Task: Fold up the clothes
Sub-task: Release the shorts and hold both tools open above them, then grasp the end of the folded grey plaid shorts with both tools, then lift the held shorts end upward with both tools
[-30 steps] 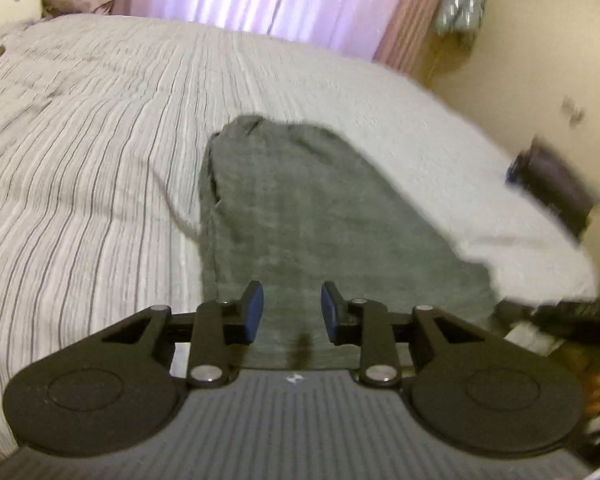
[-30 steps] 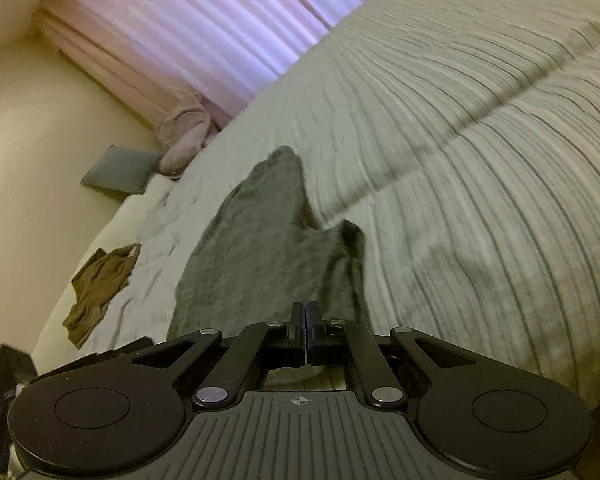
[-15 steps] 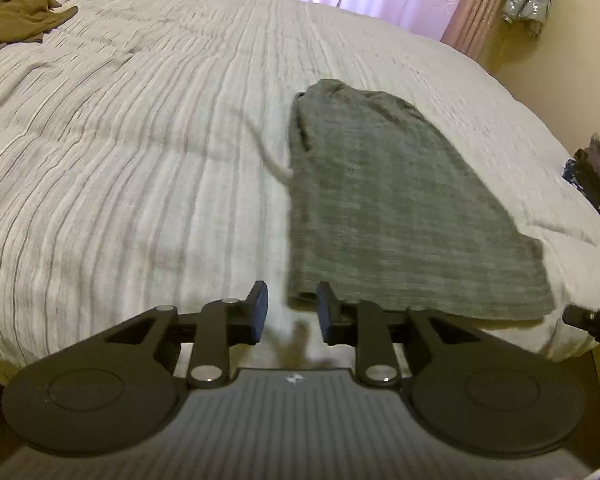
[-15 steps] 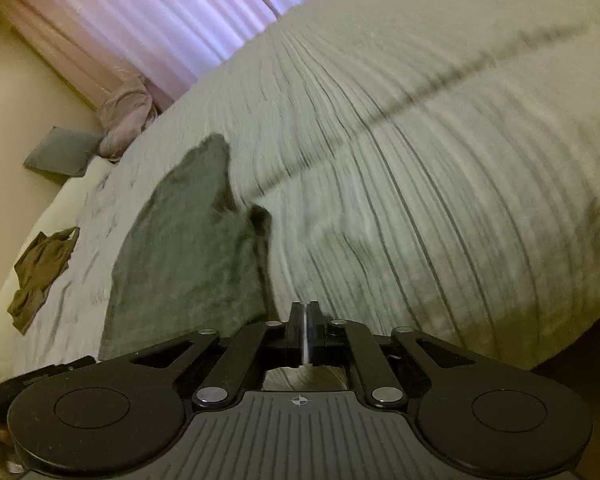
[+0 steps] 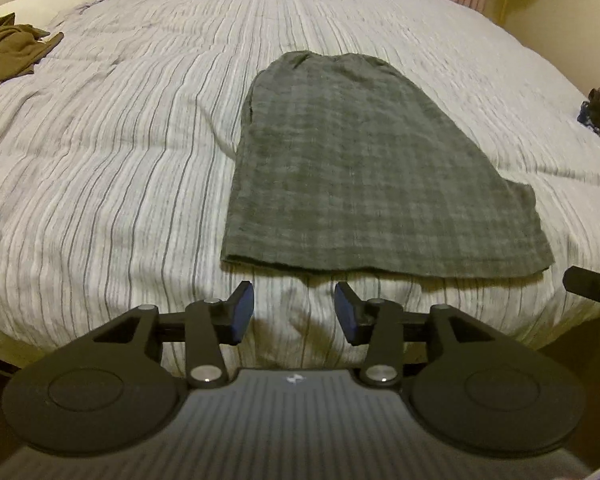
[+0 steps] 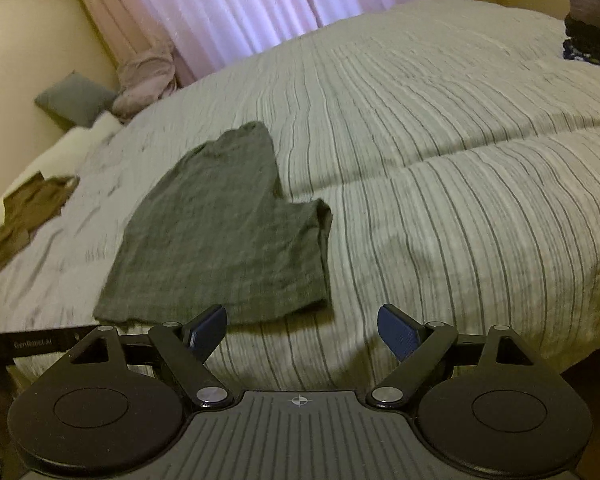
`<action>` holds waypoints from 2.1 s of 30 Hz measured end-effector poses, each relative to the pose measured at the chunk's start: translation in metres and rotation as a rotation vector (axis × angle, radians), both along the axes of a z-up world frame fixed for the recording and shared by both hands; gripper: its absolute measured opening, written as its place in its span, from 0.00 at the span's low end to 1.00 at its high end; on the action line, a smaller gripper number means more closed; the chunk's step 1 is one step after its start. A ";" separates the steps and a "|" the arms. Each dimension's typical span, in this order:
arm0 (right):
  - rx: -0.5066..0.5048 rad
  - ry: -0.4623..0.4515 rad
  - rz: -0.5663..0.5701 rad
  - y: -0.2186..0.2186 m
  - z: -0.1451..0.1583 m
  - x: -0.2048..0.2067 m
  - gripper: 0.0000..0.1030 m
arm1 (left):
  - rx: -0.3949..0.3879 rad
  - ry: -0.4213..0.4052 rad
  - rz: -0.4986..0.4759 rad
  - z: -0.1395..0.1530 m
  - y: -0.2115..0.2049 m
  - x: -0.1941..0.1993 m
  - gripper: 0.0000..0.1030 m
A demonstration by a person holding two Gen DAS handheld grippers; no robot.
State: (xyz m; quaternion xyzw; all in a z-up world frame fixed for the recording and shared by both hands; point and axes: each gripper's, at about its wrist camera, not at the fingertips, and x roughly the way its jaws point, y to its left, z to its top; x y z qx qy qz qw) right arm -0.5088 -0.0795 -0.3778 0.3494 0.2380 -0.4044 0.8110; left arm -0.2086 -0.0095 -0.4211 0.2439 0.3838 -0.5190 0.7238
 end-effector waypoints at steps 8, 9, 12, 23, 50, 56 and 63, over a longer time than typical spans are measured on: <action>0.009 0.010 -0.007 -0.004 -0.001 -0.003 0.83 | -0.062 0.072 -0.006 -0.001 0.006 0.013 0.40; 0.007 0.005 -0.004 -0.006 -0.001 -0.005 0.83 | -0.089 0.108 -0.004 0.000 0.008 0.020 0.40; 0.019 -0.061 -0.022 -0.017 0.000 -0.018 0.83 | -0.161 0.227 0.053 -0.003 0.010 0.051 0.42; 0.293 -0.367 -0.032 -0.094 -0.043 -0.043 0.76 | -0.255 0.517 0.084 -0.047 -0.030 0.132 0.42; 0.402 -0.524 0.151 -0.121 -0.045 -0.042 0.07 | -0.312 0.806 -0.025 -0.070 -0.008 0.146 0.02; 0.373 -0.529 0.105 -0.096 -0.031 -0.064 0.07 | -0.329 0.829 -0.031 -0.063 0.030 0.124 0.02; 0.353 -0.518 0.072 -0.062 -0.015 -0.087 0.07 | -0.282 0.842 -0.019 -0.061 0.060 0.106 0.02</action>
